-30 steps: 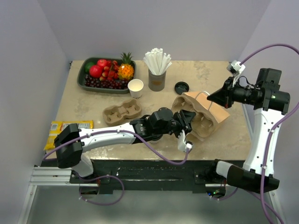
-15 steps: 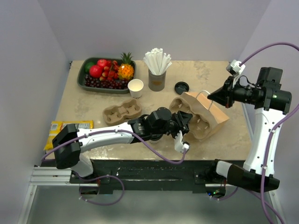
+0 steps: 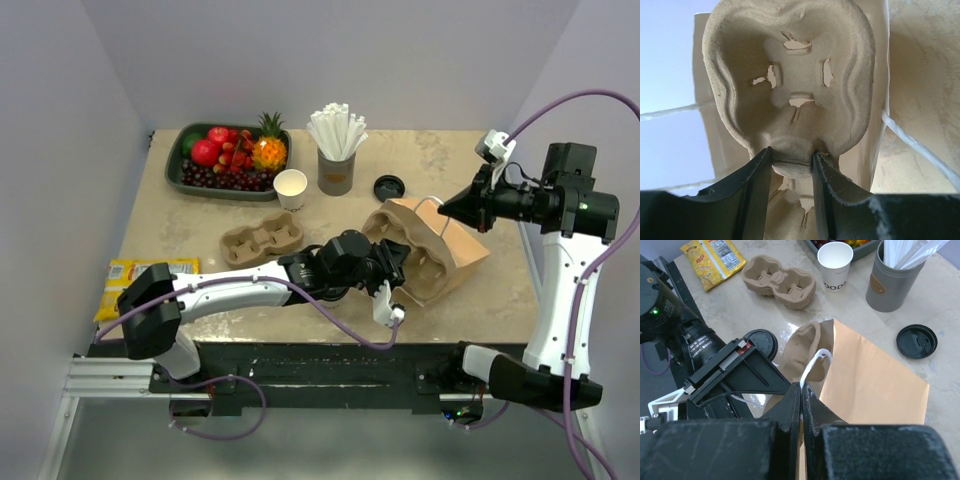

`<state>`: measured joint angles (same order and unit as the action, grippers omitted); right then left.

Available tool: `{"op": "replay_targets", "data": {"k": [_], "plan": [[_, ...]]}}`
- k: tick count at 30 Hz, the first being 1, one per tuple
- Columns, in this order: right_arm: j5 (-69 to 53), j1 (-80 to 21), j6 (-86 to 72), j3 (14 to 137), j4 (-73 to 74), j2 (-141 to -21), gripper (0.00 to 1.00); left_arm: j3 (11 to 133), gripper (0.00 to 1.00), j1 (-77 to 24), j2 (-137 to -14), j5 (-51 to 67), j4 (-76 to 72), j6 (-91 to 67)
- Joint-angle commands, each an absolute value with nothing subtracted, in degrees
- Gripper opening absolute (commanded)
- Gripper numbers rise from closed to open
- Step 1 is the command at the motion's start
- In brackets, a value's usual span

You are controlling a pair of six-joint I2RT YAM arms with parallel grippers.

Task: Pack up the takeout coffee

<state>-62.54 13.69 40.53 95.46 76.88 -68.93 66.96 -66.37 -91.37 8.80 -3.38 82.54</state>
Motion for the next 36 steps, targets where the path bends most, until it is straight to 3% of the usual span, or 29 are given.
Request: {"op": "replay_targets", "data": {"k": [1,22,36], "plan": [[-63.8,13.0,41.7,95.7,82.1,-67.4,0.0,69.6,0.0,-65.9,-92.5,10.5,-3.2,84.6],[-59.4,9.9,44.4,92.6,82.3,-65.6,0.0,68.1,0.0,-63.4,-87.6,26.4,-7.5,80.1],[-59.5,9.9,42.7,94.2,81.5,-67.2,0.0,62.3,0.0,-63.0,-83.7,26.5,-9.8,77.8]]}}
